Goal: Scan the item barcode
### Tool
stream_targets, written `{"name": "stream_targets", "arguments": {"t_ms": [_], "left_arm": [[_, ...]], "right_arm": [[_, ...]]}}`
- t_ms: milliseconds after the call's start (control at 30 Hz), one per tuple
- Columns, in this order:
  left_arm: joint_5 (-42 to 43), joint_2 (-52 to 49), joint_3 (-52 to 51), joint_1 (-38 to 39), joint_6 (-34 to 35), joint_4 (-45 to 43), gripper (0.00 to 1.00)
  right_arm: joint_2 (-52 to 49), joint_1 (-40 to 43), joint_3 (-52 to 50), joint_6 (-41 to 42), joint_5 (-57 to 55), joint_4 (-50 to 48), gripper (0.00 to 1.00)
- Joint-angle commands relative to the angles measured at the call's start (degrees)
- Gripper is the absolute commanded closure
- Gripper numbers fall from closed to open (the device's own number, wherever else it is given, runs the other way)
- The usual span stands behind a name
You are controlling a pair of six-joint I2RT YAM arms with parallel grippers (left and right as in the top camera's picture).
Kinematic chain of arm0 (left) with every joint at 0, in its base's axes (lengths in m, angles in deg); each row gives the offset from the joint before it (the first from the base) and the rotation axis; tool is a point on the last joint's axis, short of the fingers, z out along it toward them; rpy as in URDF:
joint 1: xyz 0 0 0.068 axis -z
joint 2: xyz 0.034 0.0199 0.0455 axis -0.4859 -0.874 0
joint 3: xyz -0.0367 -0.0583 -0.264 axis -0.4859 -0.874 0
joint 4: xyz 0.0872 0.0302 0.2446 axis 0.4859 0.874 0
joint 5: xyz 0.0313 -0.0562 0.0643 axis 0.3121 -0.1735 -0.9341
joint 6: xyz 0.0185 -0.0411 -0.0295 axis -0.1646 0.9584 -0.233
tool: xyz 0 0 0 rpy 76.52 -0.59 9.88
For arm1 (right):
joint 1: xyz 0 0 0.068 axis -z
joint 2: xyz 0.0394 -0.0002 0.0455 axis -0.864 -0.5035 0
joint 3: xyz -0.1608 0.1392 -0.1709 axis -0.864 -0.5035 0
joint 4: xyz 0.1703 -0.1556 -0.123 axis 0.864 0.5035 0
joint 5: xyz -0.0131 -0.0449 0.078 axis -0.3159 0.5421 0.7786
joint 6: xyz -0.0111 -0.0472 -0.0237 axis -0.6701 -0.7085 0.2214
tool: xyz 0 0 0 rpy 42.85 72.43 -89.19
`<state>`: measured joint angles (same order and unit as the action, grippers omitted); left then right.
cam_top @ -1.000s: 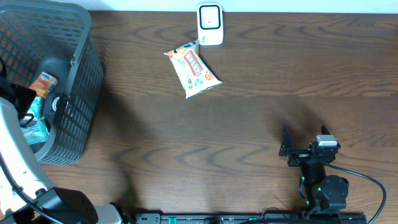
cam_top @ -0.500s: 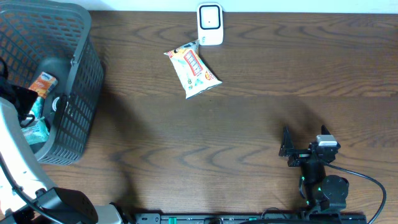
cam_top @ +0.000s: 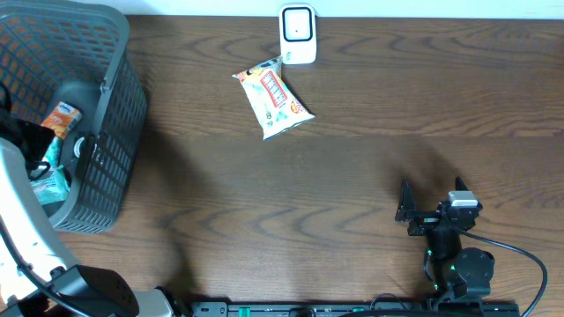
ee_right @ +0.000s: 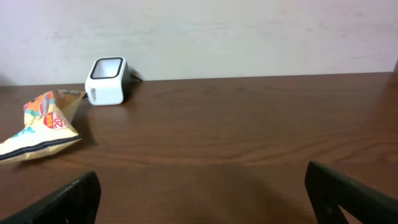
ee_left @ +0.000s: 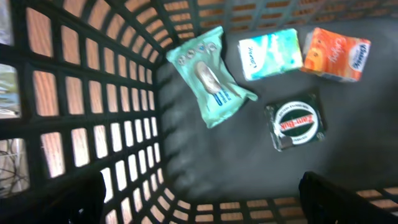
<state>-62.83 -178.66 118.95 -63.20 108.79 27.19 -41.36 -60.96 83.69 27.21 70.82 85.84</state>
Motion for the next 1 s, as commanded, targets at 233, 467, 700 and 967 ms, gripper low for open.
{"name": "stream_targets", "arguments": {"t_ms": [233,467,700,967], "left_arm": [[2.4,-0.4,-0.7,-0.2,0.3,-2.1,0.02],[2.4,-0.5,-2.3,-0.2,0.3,-4.0,0.02],[2.3,-0.5,-2.4,-0.2,0.2,-4.7,0.02],[0.9,-1.0,-2.4,-0.3,0.3,-9.2,0.02]], "right_arm": [[0.0,0.5,-0.1,0.6,-0.5,0.3,0.01],[0.0,0.5,-0.1,0.6,-0.5,0.3,0.01],[0.0,0.5,-0.1,0.6,-0.5,0.3,0.01],[0.0,0.5,-0.1,0.6,-0.5,0.3,0.01]]}}
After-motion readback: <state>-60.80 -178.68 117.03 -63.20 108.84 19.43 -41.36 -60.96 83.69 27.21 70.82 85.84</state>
